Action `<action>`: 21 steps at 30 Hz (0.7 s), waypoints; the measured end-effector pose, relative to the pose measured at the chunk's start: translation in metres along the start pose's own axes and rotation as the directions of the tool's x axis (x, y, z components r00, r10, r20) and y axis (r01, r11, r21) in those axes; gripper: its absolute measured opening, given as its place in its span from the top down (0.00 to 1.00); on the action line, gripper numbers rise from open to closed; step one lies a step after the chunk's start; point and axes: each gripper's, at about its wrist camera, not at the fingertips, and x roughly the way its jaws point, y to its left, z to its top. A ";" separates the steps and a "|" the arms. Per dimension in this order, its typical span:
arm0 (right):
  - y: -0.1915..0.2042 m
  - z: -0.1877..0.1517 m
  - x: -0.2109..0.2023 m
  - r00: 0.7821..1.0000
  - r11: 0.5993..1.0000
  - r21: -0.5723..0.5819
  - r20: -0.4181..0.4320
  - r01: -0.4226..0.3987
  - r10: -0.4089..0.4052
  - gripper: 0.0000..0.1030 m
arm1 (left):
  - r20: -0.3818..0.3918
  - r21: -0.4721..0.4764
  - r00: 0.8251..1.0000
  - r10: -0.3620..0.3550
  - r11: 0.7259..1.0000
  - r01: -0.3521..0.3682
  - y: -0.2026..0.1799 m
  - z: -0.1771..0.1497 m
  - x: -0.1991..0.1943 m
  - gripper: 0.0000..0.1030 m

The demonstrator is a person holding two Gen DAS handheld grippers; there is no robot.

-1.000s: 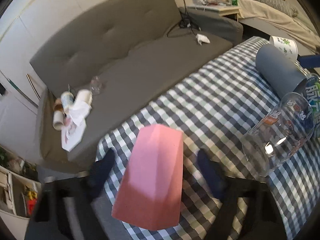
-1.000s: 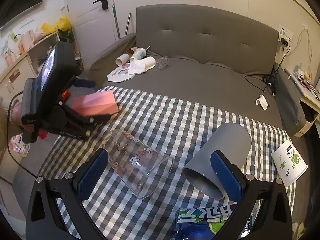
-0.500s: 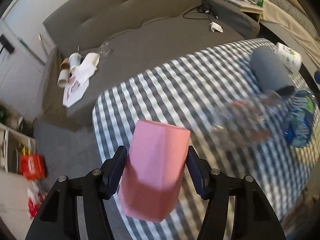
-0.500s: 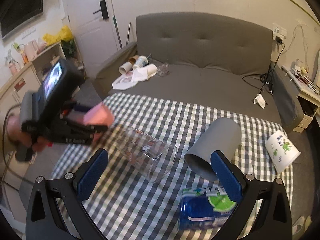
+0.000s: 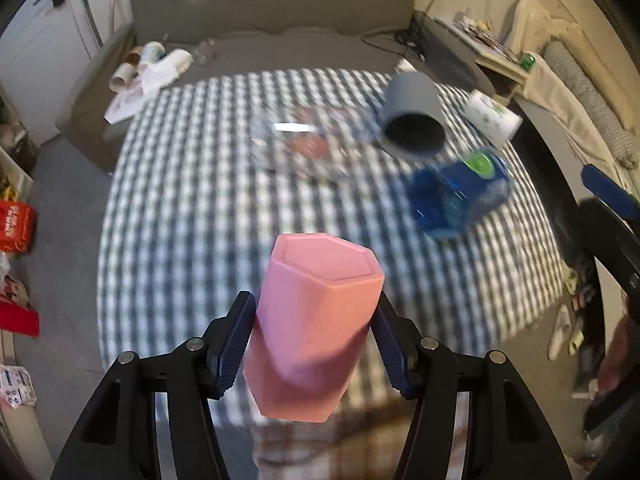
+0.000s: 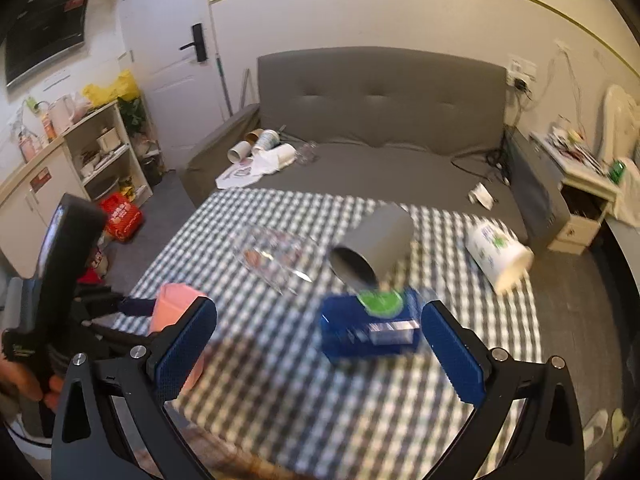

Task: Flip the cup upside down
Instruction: 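Lift the pink cup with the left gripper and rotate it onto its end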

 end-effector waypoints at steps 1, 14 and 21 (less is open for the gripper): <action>-0.005 -0.004 -0.002 1.000 1.000 0.008 -0.001 0.004 -0.004 0.00 | -0.015 -0.001 1.000 -0.010 1.000 0.010 -0.004 -0.002 0.000 0.42; -0.044 -0.031 0.007 0.998 0.995 0.095 -0.055 0.044 -0.039 0.00 | 0.002 0.044 0.998 0.059 0.997 -0.059 -0.023 0.018 0.050 0.42; -0.036 -0.036 0.016 0.993 0.995 0.073 -0.103 0.064 -0.056 0.00 | 0.134 0.161 0.990 0.041 0.985 -0.062 -0.032 0.008 0.038 0.11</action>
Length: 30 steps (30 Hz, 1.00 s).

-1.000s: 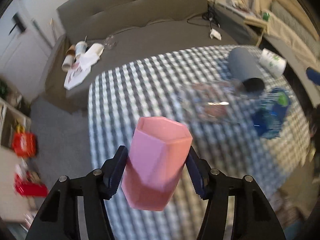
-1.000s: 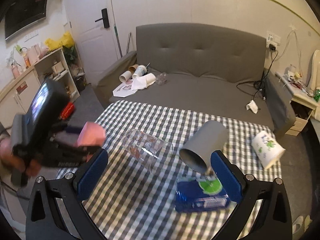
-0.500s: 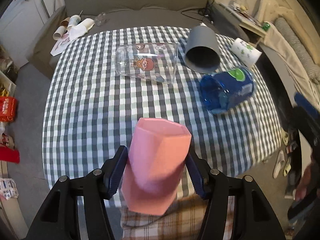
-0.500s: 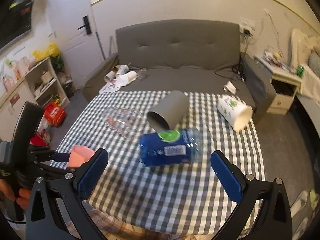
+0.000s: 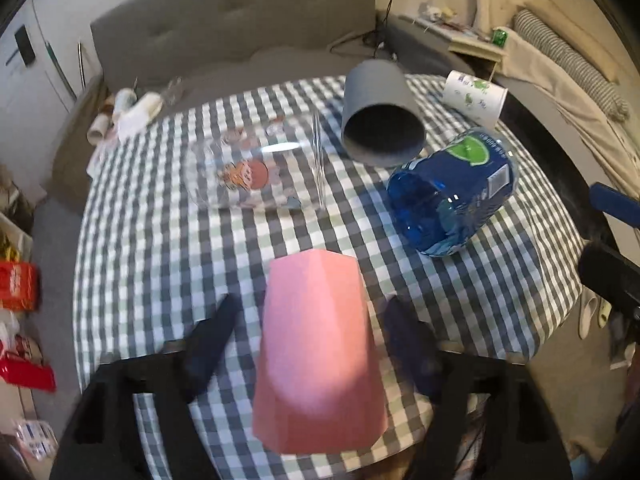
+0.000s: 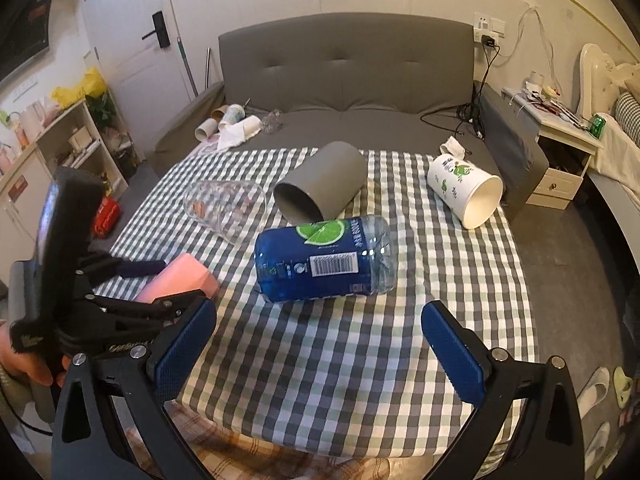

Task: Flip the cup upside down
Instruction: 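Lift the pink cup with the left gripper and rotate it onto its end, then bring the pink cup to the right gripper while the right gripper closes on it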

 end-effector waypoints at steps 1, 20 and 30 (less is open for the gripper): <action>0.003 0.000 0.000 1.000 1.000 -0.007 -0.006 0.007 -0.007 0.00 | 0.025 0.001 1.000 -0.006 1.000 0.006 0.002 -0.002 -0.005 0.10; 0.106 0.043 0.032 0.967 0.995 -0.090 -0.250 0.030 -0.052 0.00 | 0.210 -0.250 0.967 0.145 0.964 -0.090 0.118 -0.063 -0.074 0.00; 0.122 0.060 0.111 0.881 1.000 0.020 -0.473 0.006 0.004 0.00 | 0.173 -0.335 0.966 0.192 0.934 -0.126 0.148 -0.073 -0.057 0.00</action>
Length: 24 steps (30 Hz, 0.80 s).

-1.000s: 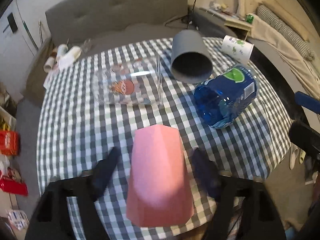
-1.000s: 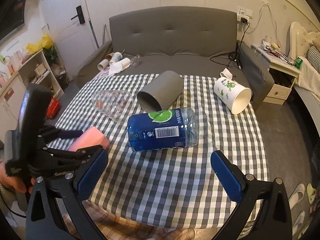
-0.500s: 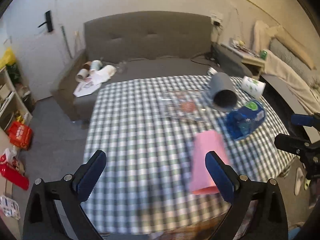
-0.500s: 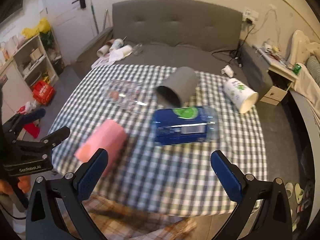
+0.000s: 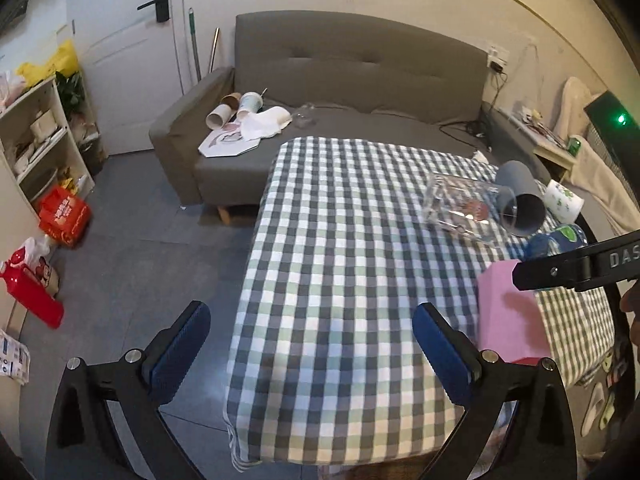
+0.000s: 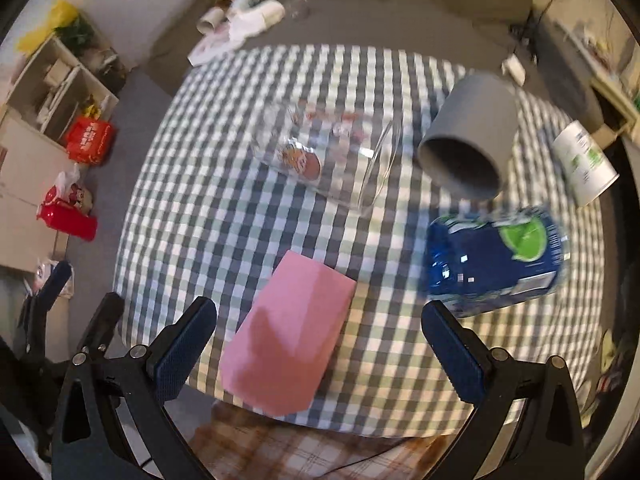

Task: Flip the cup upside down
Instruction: 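Bring the pink cup to the right gripper while the right gripper closes on it, then lower the pink cup onto the tablecloth with the right gripper and open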

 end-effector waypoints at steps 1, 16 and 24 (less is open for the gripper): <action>0.001 0.002 0.004 1.000 1.000 0.005 -0.004 0.011 -0.011 0.00 | -0.002 0.001 1.000 0.004 1.000 -0.004 0.000 0.001 0.002 0.00; -0.002 0.014 0.050 0.991 0.994 0.081 -0.110 -0.069 0.077 0.21 | -0.030 0.036 0.999 0.012 0.999 -0.011 -0.004 0.010 0.020 0.00; -0.011 0.006 0.064 0.972 0.975 0.139 -0.137 -0.172 0.191 0.37 | -0.033 0.036 0.999 0.031 0.999 -0.030 -0.004 0.010 0.018 0.00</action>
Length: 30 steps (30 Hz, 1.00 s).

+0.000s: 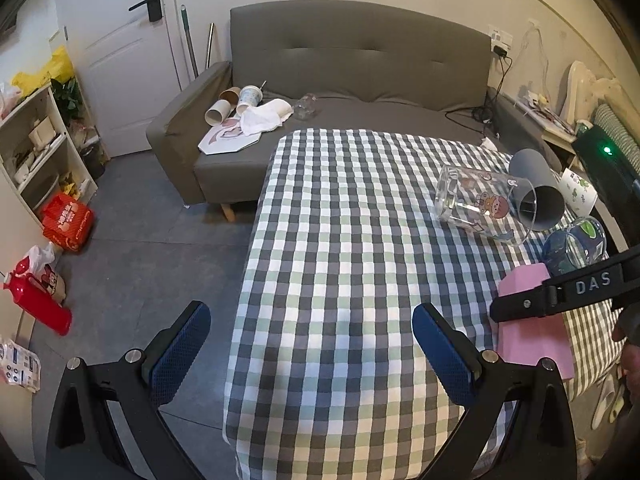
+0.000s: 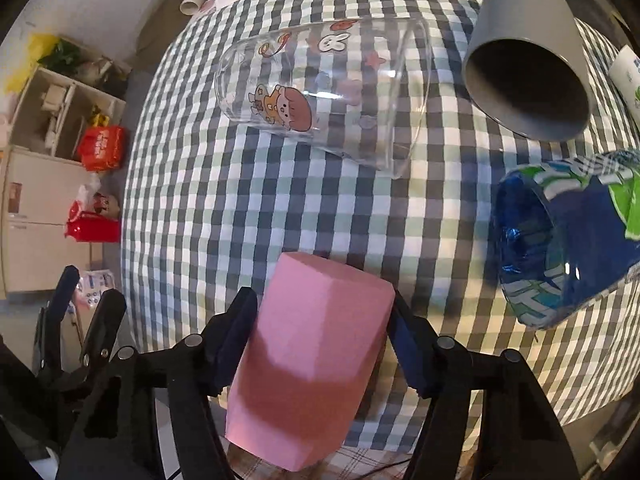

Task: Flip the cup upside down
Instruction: 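Lower the pink cup onto the tablecloth with the right gripper and open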

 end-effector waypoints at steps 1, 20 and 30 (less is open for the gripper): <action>-0.001 -0.001 -0.001 1.000 1.000 -0.001 0.005 -0.007 0.007 0.38 | 0.002 -0.002 1.000 0.004 1.000 -0.004 0.000 0.000 -0.001 0.00; 0.038 -0.061 -0.066 0.783 0.869 -0.337 0.616 0.363 -0.088 0.45 | 0.004 0.001 0.998 0.055 0.999 -0.055 -0.015 0.002 -0.003 0.00; 0.027 -0.082 -0.055 0.741 0.846 -0.373 0.670 0.381 -0.039 0.46 | 0.005 0.000 0.999 0.052 0.999 -0.052 -0.024 0.003 0.002 0.00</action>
